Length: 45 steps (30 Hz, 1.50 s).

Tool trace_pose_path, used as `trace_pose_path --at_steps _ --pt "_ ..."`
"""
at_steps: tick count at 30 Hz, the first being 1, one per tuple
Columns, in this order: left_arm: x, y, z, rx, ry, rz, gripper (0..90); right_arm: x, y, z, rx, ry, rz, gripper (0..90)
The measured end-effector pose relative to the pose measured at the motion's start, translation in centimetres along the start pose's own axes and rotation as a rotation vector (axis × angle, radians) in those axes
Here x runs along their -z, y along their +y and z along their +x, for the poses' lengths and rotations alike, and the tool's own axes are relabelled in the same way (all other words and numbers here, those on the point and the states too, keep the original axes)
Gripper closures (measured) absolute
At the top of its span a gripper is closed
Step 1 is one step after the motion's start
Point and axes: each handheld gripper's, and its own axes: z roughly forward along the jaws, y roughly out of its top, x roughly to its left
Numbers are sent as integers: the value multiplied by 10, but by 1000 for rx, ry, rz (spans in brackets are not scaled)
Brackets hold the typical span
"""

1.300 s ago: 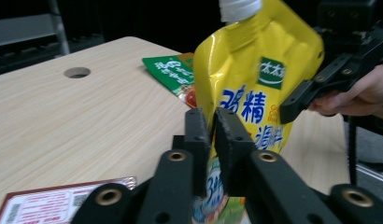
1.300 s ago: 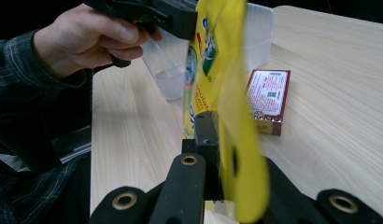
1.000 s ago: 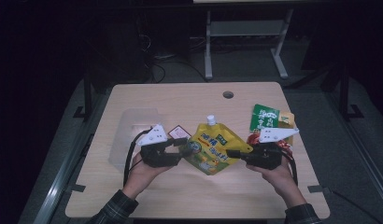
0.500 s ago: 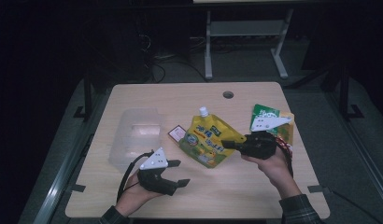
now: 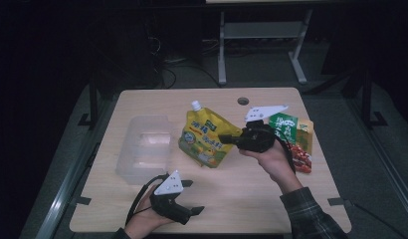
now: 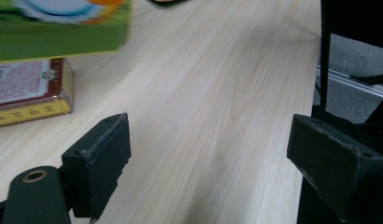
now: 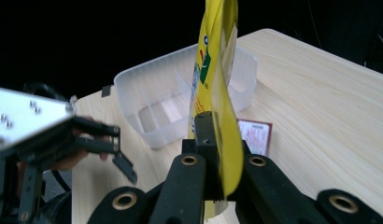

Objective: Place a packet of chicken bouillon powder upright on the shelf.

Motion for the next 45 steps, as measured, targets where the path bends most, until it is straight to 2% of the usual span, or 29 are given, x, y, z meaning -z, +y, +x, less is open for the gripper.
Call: trace_pose_path --at_steps 6,7,10,25,27,31,35,45 --pt "-6 -1 -4 -26 -12 7 131 -23 21 6 15 15 23 900" --pt "-6 -1 -4 -32 -14 6 131 -29 25 7 31 20 29 900" --pt "-8 -1 -6 -23 -18 7 131 -41 33 10 48 29 38 900" --pt "-15 -3 -8 -42 -44 26 132 -102 71 24 60 73 60 900" --pt "-16 -3 -8 -49 -48 28 132 -112 75 26 67 75 67 900" --pt "-16 -3 -8 -49 -51 31 132 -126 79 30 46 94 71 900" --pt "-17 -3 -7 -48 -52 32 133 -139 82 35 53 96 88 900" --pt "-17 -3 -8 -33 -60 25 135 -159 84 36 38 101 100 900"
